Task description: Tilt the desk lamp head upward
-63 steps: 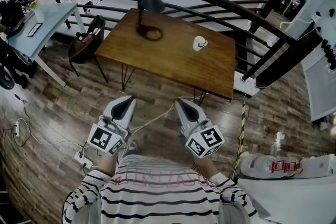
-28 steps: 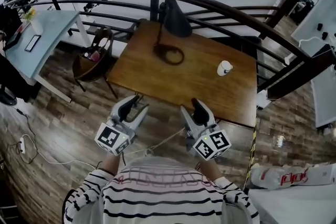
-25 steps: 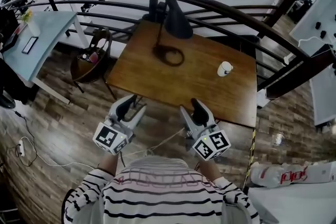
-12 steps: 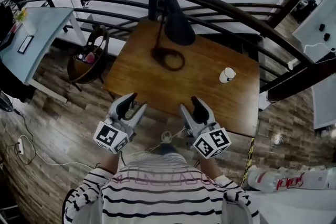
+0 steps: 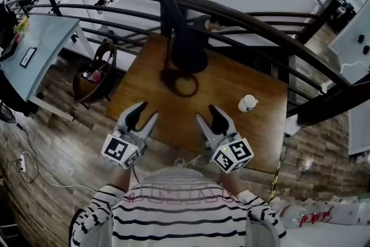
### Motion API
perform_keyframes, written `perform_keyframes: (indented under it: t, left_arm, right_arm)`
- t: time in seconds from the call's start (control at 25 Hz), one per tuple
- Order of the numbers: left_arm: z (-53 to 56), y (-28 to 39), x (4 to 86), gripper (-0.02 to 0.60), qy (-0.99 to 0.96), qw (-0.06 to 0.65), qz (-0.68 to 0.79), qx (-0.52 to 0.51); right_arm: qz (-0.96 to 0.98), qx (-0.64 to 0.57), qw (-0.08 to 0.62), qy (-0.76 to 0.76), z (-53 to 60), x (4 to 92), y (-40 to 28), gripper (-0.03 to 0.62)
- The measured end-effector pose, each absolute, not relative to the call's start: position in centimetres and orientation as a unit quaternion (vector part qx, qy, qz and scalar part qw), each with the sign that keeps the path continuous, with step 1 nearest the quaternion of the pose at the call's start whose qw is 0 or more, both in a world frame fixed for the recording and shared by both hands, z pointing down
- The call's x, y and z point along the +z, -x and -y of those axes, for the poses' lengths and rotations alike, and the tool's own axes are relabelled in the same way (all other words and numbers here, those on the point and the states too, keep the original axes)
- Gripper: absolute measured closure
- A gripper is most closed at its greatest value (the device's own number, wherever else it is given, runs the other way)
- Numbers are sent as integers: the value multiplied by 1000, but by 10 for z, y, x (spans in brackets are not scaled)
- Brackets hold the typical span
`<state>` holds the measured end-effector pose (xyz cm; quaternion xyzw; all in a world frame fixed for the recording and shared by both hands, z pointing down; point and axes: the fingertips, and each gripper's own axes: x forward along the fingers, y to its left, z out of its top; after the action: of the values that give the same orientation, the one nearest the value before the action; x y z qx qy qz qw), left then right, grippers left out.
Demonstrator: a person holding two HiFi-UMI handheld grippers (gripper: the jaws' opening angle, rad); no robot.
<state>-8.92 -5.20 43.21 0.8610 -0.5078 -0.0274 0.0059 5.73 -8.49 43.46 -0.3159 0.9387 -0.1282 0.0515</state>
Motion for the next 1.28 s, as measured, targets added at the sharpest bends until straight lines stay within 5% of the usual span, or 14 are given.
perform_keyframes:
  t: [1.28]
  left_arm:
    - [254,151,454,407,-893,-16,449,44]
  right_arm:
    - [-913,-143,32,380,225,453,-5,364]
